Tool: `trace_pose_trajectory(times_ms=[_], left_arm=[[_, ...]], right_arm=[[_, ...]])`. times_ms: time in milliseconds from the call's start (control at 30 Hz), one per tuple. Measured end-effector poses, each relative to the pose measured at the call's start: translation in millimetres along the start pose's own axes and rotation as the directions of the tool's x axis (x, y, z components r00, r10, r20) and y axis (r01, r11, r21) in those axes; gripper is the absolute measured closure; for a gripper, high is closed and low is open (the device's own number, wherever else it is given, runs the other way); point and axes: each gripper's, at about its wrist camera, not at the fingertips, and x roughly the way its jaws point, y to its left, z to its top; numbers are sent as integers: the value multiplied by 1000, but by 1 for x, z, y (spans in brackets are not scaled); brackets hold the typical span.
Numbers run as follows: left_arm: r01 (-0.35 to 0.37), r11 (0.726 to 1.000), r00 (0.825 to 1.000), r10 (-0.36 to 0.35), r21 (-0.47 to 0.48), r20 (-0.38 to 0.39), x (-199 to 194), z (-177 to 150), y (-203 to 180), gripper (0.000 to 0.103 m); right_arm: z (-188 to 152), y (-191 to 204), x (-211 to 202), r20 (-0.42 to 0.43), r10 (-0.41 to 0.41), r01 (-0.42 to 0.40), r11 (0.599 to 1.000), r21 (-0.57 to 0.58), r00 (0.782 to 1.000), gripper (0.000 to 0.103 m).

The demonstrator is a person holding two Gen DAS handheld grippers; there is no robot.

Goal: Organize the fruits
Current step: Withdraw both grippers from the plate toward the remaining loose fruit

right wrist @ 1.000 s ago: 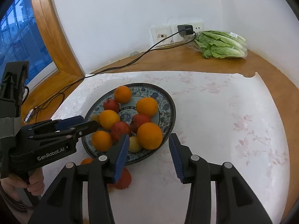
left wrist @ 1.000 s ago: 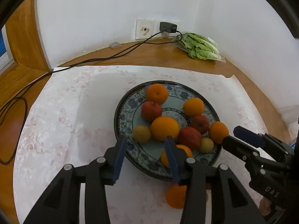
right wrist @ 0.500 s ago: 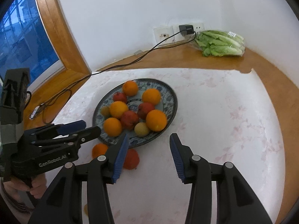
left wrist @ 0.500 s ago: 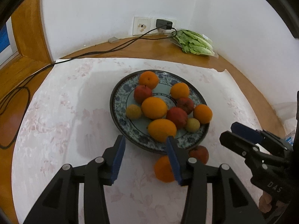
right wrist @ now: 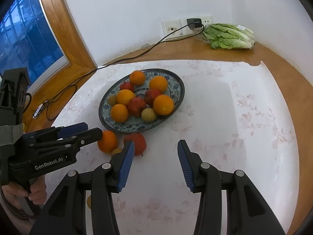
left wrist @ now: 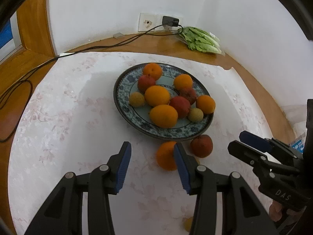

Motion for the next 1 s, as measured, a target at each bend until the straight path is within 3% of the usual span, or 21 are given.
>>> trace_pose_trajectory(times_ms=[600,800,933,1000], left_arm=[[35,999,999,-35,7,-21,8,-7,-14,55],[48,999,999,-48,-9,-19,11,-9,-14,59],[70,997,997,-70,-11,-17,11,-10,-16,70],[72,997,997,-73,-3,-14,11,-11,-19,70]], right_arm=[[-6,10,9,-12,55,-55,998,-16,998,56],[-4,8,15,-13,64,-64,998,0,998,56],[-4,5,19,-21,73,-73,997,14,997,56],[-5,4,20,-25,71,-71,997,16,997,56]])
